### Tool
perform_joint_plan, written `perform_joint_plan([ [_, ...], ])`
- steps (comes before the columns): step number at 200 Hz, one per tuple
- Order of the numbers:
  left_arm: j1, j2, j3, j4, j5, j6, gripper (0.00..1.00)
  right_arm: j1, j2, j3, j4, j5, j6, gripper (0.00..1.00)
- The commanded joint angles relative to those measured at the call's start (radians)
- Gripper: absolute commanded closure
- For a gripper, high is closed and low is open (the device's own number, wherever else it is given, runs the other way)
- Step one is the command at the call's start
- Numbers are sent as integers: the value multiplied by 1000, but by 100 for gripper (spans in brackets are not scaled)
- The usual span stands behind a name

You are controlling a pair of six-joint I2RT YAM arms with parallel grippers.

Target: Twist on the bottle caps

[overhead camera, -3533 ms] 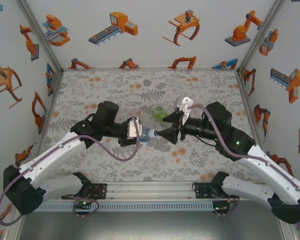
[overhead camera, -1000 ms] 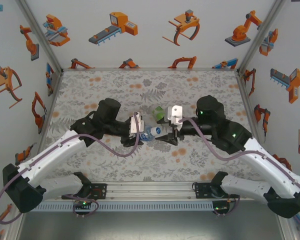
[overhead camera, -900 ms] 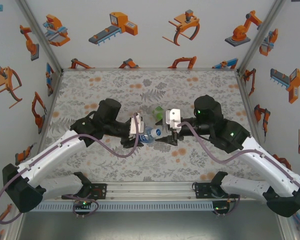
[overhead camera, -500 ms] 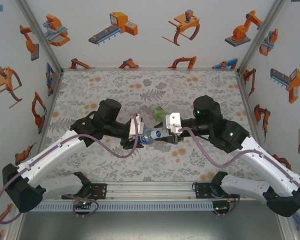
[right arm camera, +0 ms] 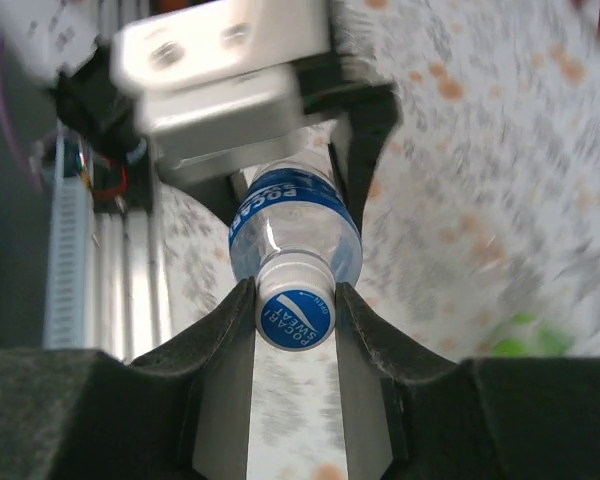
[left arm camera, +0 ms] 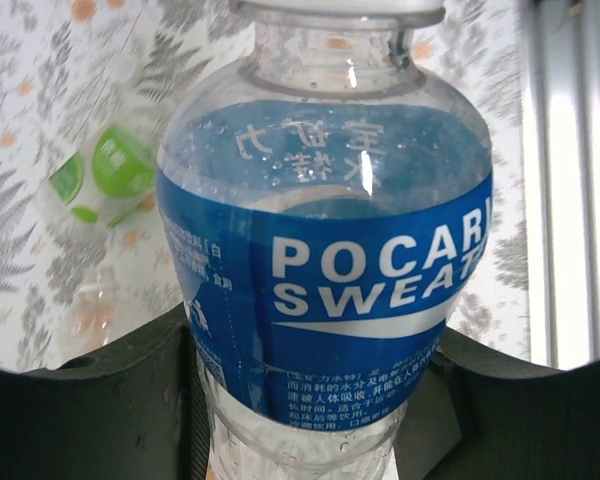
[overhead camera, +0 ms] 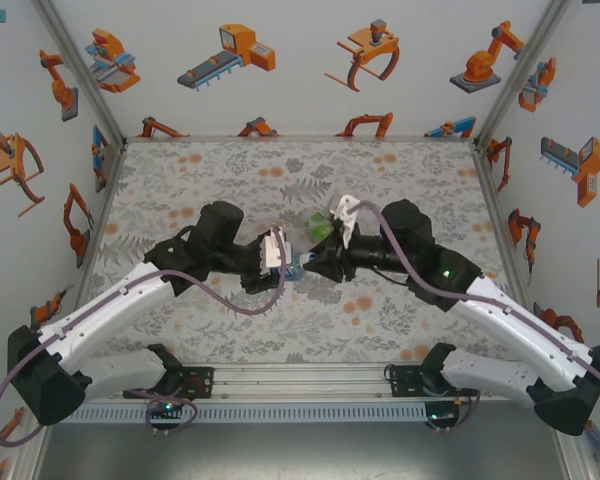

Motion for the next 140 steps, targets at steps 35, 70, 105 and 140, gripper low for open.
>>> perform_joint_plan([
  [35,-11,24,-13,215,-165,-64,100,-7,49,-24,-34,427,1136,100],
  [70,-13,35,-5,217,-191,-55,100,-15,62,6,-30,408,1152,100],
  [105,-13,27,3,179,-160,-41,100,-22,21,64,-29,400,789,57],
  [140,-13,19,20,121,-89,-29,100,-22,-22,115,-56,273,261,40],
])
